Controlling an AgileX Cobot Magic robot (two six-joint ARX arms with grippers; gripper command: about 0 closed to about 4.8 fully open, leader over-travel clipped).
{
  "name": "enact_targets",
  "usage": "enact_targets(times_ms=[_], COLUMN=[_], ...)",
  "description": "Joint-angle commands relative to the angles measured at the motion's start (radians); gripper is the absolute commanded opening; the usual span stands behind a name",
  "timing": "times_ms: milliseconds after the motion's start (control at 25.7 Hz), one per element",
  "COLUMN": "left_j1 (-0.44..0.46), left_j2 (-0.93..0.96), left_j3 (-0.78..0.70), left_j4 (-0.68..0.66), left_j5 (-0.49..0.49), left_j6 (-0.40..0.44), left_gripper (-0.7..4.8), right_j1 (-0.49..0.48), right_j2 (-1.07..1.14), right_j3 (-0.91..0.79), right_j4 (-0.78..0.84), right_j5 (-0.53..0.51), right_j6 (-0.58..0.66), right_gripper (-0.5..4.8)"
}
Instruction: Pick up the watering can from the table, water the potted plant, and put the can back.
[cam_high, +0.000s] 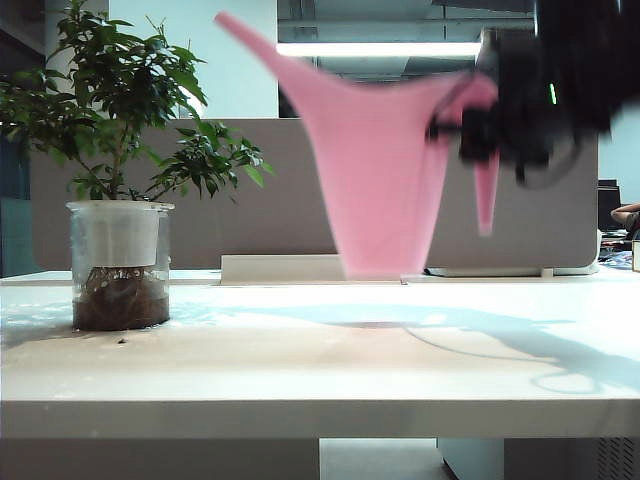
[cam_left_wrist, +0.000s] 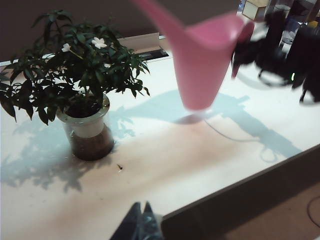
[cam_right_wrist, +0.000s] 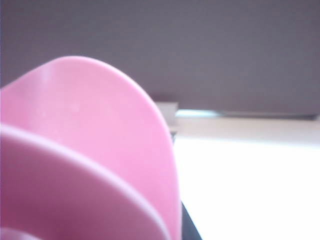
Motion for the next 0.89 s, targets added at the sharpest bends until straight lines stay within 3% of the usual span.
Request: enact_targets(times_ms=[39,272,311,350,388,466,583,699,855,893], left_j1=[0.0,0.0,0.0,0.0,0.0,0.0,0.0,0.0,0.0,0.0], left_j2=[-0.001,-0.001,-0.001,-0.001,-0.001,-0.001,-0.001,-0.001,-0.001,-0.001], left_j3=[0.002,0.002,0.002,0.002,0.002,0.002,0.002,0.002,0.002,0.002], left_j4=[0.007,0.007,0.007,0.007,0.007,0.007,0.007,0.007,0.007,0.007], left_j5=[0.0,0.001,0.0,0.001,0.003,0.002,0.003,0.003,0.003,0.003], left_j6=[0.003,0.003,0.003,0.003,0.003,0.003,0.003,0.003,0.003,0.003], left_gripper=[-0.05,-0.05,-0.05,-0.05,-0.05,-0.05,-0.05,-0.05,-0.05,-0.05], right_j1=[-0.006,-0.003,-0.003,-0.003,-0.002,-0.002,-0.002,-0.002,0.004,0.008], right_j2=[0.079,0.235,0.239,0.238,0.237,0.235,0.214,0.164,-0.046,-0.144], right_j3=[-0.053,-0.062,-0.063,-0.063,-0.063,-0.063,-0.072,-0.114,-0.324,-0.414], right_j4=[0.338,0.45,0.434,0.427,0.426,0.426,0.426,0.424,0.372,0.357], right_j5=[-0.043,-0.075,-0.112,-0.123,-0.135,-0.134,-0.133,-0.133,-0.133,-0.133], right_j6=[0.037,0.037,0.037,0.037,0.037,0.037,0.037,0.037,0.037,0.037], right_gripper=[-0.02,0.0,0.27,0.76,2.47,3.37,3.43,3.85,3.83,2.9])
